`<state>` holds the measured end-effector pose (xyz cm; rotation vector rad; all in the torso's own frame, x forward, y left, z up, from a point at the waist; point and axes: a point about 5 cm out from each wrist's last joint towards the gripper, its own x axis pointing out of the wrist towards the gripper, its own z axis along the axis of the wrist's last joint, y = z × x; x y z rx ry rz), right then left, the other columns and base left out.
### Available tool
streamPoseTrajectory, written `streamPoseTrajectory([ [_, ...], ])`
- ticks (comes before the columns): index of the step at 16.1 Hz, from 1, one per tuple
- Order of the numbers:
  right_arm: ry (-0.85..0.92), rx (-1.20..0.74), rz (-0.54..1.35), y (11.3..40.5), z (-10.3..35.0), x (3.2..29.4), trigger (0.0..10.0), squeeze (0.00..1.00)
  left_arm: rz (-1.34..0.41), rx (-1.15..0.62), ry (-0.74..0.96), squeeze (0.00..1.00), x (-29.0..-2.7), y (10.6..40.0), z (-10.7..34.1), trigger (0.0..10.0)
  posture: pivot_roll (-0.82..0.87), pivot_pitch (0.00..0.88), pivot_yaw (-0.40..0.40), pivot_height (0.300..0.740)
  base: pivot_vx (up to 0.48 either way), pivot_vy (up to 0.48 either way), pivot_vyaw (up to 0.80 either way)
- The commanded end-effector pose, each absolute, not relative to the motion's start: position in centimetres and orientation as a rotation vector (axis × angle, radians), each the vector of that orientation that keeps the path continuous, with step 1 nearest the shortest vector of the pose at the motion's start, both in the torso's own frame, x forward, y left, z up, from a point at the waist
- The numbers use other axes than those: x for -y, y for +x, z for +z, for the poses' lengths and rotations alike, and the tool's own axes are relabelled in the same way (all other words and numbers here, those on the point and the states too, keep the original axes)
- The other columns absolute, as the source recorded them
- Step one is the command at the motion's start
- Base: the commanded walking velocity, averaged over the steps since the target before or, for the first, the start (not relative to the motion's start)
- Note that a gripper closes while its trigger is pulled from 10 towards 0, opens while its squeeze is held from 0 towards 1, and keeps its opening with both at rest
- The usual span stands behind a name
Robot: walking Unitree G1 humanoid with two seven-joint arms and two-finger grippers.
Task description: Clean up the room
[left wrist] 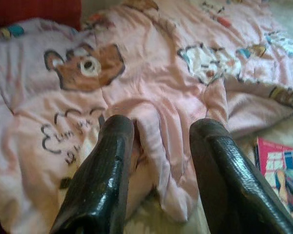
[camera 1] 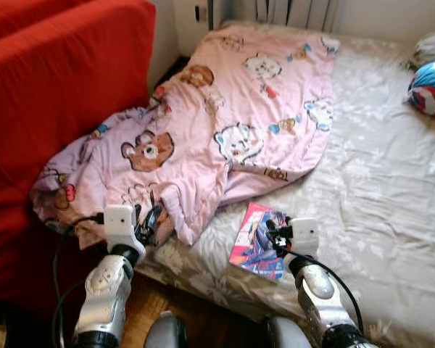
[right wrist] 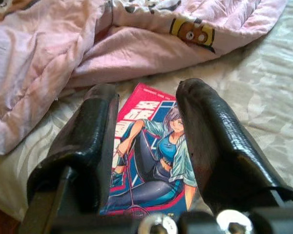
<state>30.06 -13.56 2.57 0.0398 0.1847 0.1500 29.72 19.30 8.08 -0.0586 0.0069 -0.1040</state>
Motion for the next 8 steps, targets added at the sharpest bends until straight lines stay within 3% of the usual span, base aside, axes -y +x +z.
streamPoseTrajectory([
  [1, 0.036, -0.229, 0.132, 29.24, 1.49, 13.8, 10.0, 0.0, -0.098, -0.009, -0.059, 0.0, -19.54, 28.97, 7.75, 10.0, 0.03, 0.263, 0.018, 0.63, 0.0, 0.0, 0.0],
  [8, 0.067, -0.258, 0.124, 30.0, 1.7, 13.2, 10.0, 0.0, -0.092, -0.013, -0.051, 0.0, -19.83, 28.24, 7.94, 10.0, 0.06, 0.315, 0.024, 0.63, 0.0, 0.0, 0.0],
])
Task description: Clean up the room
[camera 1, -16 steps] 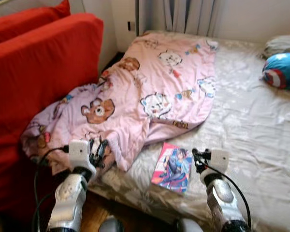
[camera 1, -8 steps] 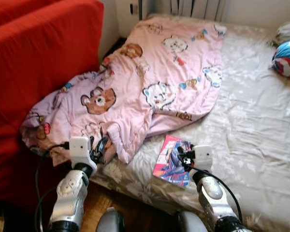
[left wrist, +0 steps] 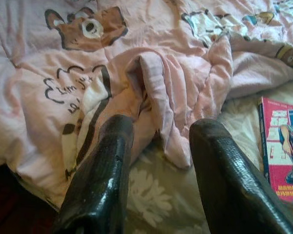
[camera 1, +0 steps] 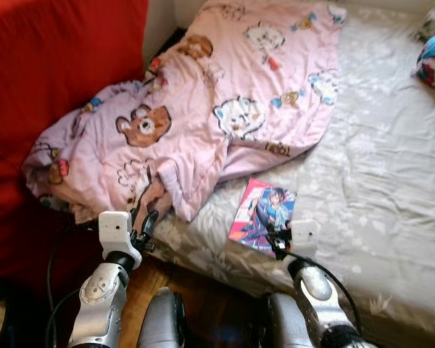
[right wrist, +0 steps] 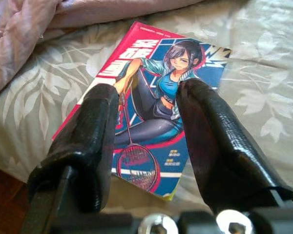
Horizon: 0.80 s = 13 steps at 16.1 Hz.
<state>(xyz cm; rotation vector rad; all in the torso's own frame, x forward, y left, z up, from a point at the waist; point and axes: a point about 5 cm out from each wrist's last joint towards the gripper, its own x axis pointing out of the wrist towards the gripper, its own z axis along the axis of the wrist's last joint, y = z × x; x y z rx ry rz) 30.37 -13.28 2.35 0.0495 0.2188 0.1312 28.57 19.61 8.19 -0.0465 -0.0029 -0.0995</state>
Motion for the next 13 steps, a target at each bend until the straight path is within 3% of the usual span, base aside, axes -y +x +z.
streamPoseTrajectory([
  [1, 0.074, -0.259, 0.121, 30.1, 1.8, 13.2, 10.0, 0.0, -0.091, -0.013, -0.05, 0.0, -19.8, 28.2, 8.0, 10.0, 0.06, 0.318, 0.026, 0.63, 0.0, 0.0, 0.0],
  [9, 0.081, -0.352, 0.085, 30.8, 1.5, 12.7, 10.0, 0.0, -0.079, -0.02, -0.034, 0.0, -20.5, 27.3, 8.4, 10.0, 0.11, 0.358, 0.047, 0.63, 0.0, 0.0, 0.0],
  [13, 0.075, -0.345, 0.077, 31.1, 1.7, 13.0, 10.0, 0.0, -0.088, -0.028, -0.033, 0.0, -20.2, 26.9, 8.4, 10.0, 0.11, 0.353, 0.051, 0.605, 0.0, 0.0, 0.0],
])
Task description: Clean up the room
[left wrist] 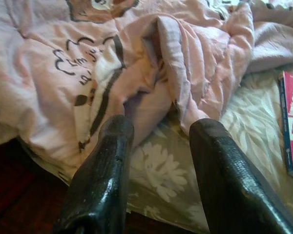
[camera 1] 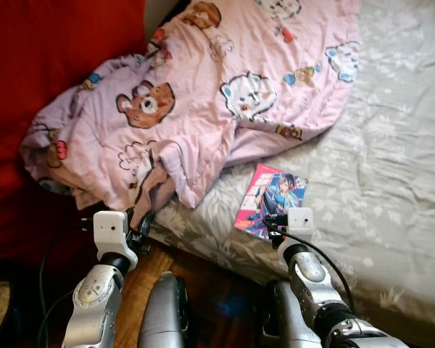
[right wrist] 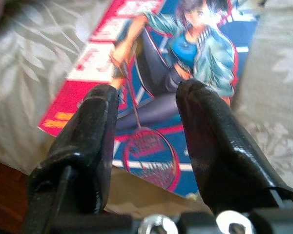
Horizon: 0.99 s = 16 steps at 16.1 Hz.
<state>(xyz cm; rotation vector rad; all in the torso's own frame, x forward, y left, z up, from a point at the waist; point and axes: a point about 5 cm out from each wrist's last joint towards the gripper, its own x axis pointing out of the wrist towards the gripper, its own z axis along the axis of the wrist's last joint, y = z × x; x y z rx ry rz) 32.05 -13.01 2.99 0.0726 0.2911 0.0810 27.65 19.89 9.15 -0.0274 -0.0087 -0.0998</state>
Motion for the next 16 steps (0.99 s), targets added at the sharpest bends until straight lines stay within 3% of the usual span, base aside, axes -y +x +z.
streamPoseTrajectory([
  [1, 0.078, -0.348, 0.074, 31.0, 1.7, 13.1, 10.0, 0.0, -0.09, -0.031, -0.033, 0.0, -20.2, 26.8, 8.4, 10.0, 0.11, 0.353, 0.052, 0.605, 0.0, 0.0, 0.0],
  [6, 0.205, -0.364, -0.003, 31.1, 1.5, 13.8, 10.0, 0.0, -0.076, -0.033, -0.03, 0.0, -20.4, 26.1, 8.6, 10.0, 0.15, 0.374, 0.058, 0.605, 0.0, 0.0, 0.0],
  [7, 0.28, -0.343, -0.025, 31.3, 1.8, 14.0, 10.0, 1.0, -0.072, -0.035, -0.025, 0.0, -20.5, 25.9, 8.7, 10.0, 0.16, 0.383, 0.063, 0.605, 0.0, 0.0, 0.0],
  [10, 0.348, -0.323, -0.071, 31.7, 2.3, 14.6, 10.0, 1.0, -0.063, -0.042, -0.018, 0.0, -20.9, 25.5, 8.8, 10.0, 0.17, 0.396, 0.066, 0.605, 0.0, 0.0, 0.0],
  [11, 0.348, -0.322, -0.075, 31.8, 2.3, 14.8, 10.0, 0.0, -0.057, -0.048, -0.013, 0.0, -21.0, 25.3, 8.8, 10.0, 0.18, 0.403, 0.068, 0.605, 0.0, 0.0, 0.0],
  [16, 0.398, -0.319, -0.085, 31.9, 2.4, 15.1, 10.0, 0.0, -0.055, -0.063, 0.002, 0.0, -21.4, 24.4, 9.1, 10.0, 0.21, 0.432, 0.09, 0.605, 0.0, 0.0, 0.0],
])
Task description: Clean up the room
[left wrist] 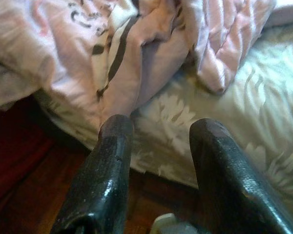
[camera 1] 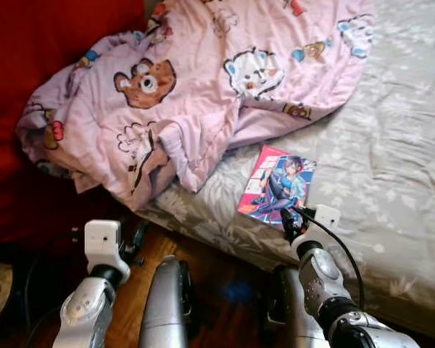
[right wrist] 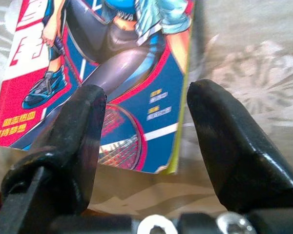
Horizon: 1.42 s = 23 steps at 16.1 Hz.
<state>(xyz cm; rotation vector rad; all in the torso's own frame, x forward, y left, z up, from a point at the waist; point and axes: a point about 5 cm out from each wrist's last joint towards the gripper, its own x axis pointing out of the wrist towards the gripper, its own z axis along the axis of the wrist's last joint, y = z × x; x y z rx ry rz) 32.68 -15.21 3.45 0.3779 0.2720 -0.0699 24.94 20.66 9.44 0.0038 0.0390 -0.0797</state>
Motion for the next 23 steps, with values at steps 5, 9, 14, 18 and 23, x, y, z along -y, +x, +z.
streamPoseTrajectory([
  [5, 0.467, -0.253, -0.084, 32.6, 3.4, 15.5, 10.0, 0.0, -0.055, -0.099, 0.019, 0.0, -21.7, 23.0, 9.0, 10.0, 0.23, 0.458, 0.109, 0.605, 0.0, 0.0, 0.0],
  [9, 0.486, -0.216, -0.083, 33.0, 4.1, 16.1, 10.0, 0.0, -0.053, -0.113, 0.023, 0.0, -21.9, 22.4, 9.0, 10.0, 0.24, 0.463, 0.118, 0.605, 0.0, 0.0, 0.0],
  [14, 0.503, -0.178, -0.117, 33.3, 4.6, 17.4, 10.0, 0.0, -0.054, -0.129, 0.023, 0.0, -22.0, 21.9, 9.0, 10.0, 0.24, 0.462, 0.123, 0.605, 0.0, 0.0, 0.0],
  [18, 0.526, -0.216, -0.125, 33.0, 4.1, 17.8, 10.0, 0.0, -0.061, -0.138, 0.022, 0.0, -21.8, 21.8, 9.1, 10.0, 0.24, 0.466, 0.13, 0.605, 0.0, 0.0, 0.0],
  [23, 0.575, -0.248, -0.13, 32.6, 3.4, 18.0, 10.0, 0.0, -0.059, -0.151, 0.04, 0.0, -22.3, 21.3, 9.2, 10.0, 0.26, 0.467, 0.141, 0.605, 0.0, 0.0, 0.0],
])
